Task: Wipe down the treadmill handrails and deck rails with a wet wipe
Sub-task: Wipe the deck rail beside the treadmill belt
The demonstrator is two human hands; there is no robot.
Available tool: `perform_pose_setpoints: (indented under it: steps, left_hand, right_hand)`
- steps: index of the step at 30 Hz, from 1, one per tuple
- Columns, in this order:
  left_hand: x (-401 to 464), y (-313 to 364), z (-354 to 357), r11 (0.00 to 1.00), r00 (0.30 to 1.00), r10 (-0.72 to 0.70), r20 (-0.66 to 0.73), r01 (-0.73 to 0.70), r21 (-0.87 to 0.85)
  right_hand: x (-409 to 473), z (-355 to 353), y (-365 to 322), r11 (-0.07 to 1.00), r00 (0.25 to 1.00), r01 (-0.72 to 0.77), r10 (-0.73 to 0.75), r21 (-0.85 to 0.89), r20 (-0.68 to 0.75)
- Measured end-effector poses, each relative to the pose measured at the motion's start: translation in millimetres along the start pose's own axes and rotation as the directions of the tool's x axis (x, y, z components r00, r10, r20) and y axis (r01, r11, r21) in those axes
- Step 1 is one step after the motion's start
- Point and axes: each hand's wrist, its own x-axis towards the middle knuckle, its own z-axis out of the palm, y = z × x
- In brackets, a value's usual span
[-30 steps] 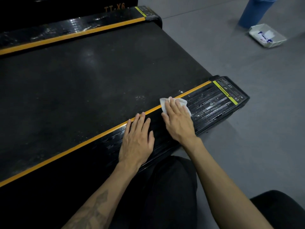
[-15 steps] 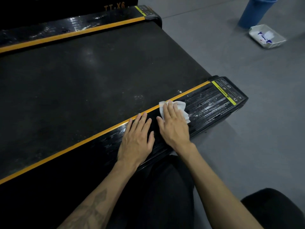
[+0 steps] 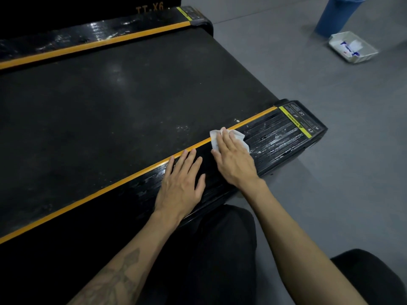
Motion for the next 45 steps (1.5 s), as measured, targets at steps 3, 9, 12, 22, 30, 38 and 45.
perform_pose_setpoints:
  steps: [3,9,12,22,30,38,45]
  left_hand:
    - [0,0,0,1.0,1.0,-0.009,0.005,0.009,-0.009]
    - [1,0,0,1.0,1.0,-0.014,0.005,0.014,-0.021]
    - [1,1,0,0.999,1.0,-0.022,0.002,0.022,-0.034]
    - [2,0,1,0.999,1.0,0.017,0.016,-0.017,-0.039]
    - [2,1,1,0.999,1.0,0.02,-0.018,-0.021,-0.039]
    - [3,4,1,0.998,1.0,-0.003,-0.026,0.001,-0.06]
    - [3,7,-1,0.998,1.0,-0.016,-0.012,0.016,-0.06]
  right_hand:
    - [-12,5,0,0.996,0.996,-0.092,0.092,0.002,-0.02]
    - [-14,10,-15,0.998,0.998,-0.056,0.057,0.034,-0.033]
    - [-12,4,-1,0.996,0.996,-0.083,0.084,0.04,-0.029]
    - [-14,2,2,0.994,0.998,-0.069,0.069,0.084,-0.001]
    - [-30,12,-15,0.991,0.995,-0.091,0.094,0.093,-0.033]
    - [-46,21,-28,0.967,0.965,-0.245,0.251,0.075,-0.077]
    - [-34,9,5,0.989,0.989,-0.129,0.133,0.069,-0.06]
